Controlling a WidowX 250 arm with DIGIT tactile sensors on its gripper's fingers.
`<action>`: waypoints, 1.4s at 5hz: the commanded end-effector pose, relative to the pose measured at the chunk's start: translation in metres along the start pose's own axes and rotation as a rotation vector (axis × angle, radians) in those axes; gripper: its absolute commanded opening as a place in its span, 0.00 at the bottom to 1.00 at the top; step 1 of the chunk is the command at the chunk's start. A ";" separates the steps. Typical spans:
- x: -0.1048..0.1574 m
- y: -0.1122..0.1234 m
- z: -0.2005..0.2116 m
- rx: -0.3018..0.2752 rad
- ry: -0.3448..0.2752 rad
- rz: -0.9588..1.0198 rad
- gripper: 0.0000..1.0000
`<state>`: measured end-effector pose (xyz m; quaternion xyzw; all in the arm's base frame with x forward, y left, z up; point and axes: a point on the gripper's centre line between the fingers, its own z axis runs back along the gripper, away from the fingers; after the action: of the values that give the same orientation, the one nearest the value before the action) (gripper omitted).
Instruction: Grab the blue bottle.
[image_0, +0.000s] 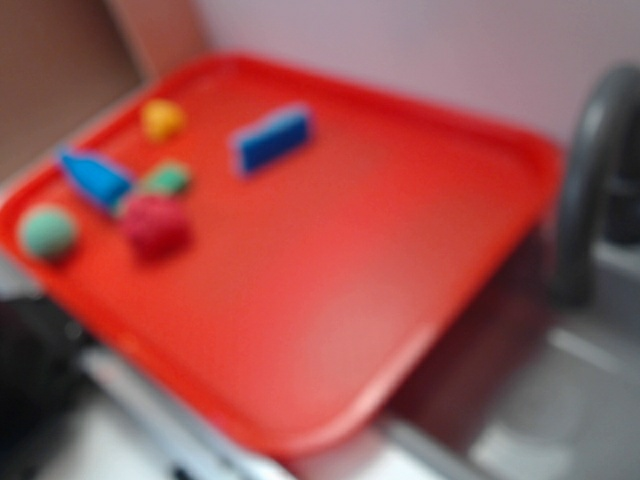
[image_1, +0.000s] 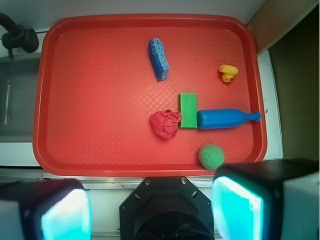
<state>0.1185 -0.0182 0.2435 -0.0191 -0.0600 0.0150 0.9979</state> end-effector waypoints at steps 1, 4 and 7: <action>0.000 0.000 0.000 0.000 0.000 0.000 1.00; 0.019 0.069 -0.059 0.048 -0.080 0.748 1.00; 0.041 0.144 -0.149 0.247 -0.146 1.436 1.00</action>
<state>0.1846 0.1168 0.0865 0.0641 -0.0830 0.6679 0.7368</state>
